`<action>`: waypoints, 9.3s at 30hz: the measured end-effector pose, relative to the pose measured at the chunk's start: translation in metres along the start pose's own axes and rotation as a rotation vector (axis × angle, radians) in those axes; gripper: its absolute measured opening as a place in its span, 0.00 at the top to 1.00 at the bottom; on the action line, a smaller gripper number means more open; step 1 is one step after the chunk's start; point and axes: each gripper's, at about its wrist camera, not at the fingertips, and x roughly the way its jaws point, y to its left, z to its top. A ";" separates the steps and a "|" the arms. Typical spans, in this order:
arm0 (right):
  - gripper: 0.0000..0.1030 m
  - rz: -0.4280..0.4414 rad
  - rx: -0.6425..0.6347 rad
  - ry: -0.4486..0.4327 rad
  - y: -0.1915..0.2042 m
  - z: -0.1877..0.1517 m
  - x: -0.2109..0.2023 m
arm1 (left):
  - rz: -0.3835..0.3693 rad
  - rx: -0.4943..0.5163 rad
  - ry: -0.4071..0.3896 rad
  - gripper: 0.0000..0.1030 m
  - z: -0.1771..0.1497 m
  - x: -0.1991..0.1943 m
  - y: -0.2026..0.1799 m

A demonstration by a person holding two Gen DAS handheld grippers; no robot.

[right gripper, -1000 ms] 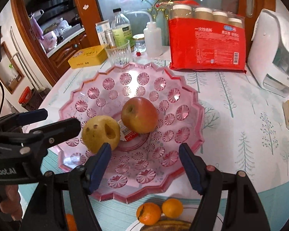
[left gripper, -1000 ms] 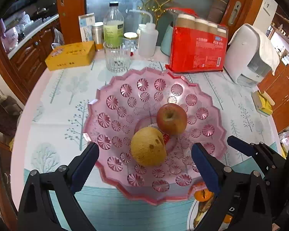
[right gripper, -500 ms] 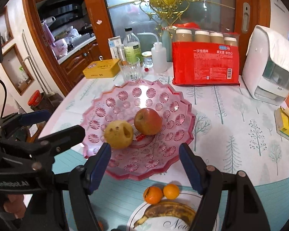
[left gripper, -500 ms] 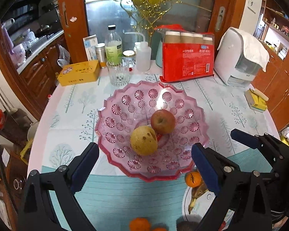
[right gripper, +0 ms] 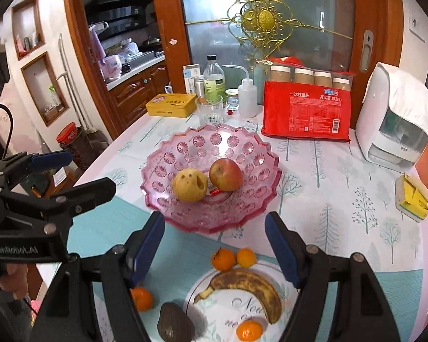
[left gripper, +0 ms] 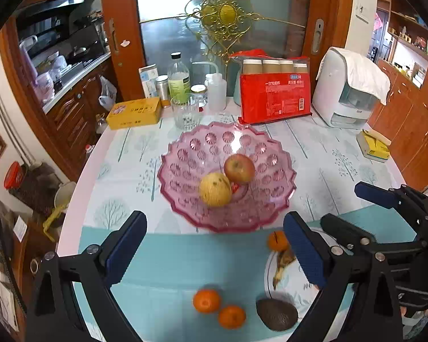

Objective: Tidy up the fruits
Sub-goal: 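Withdraw both grippers from the bowl back toward the remaining fruit, then grasp a tangerine with the left gripper while the right gripper grasps the avocado, then carry the tangerine and avocado over the pink bowl and lower them in, then open both grippers and withdraw them from the bowl, then move the left gripper to a tangerine while the right gripper reaches the banana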

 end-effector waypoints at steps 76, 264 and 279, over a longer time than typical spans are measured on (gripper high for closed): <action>0.45 0.145 -0.086 0.358 0.049 -0.152 0.094 | -0.072 -0.276 0.353 0.59 -0.161 0.144 0.037; 0.34 -0.118 0.072 0.096 -0.079 -0.067 0.025 | -0.002 -0.106 0.108 0.13 -0.083 0.060 -0.002; 0.34 -0.061 -0.088 0.300 -0.073 -0.110 0.104 | 0.012 -0.178 0.296 0.13 -0.161 0.111 -0.003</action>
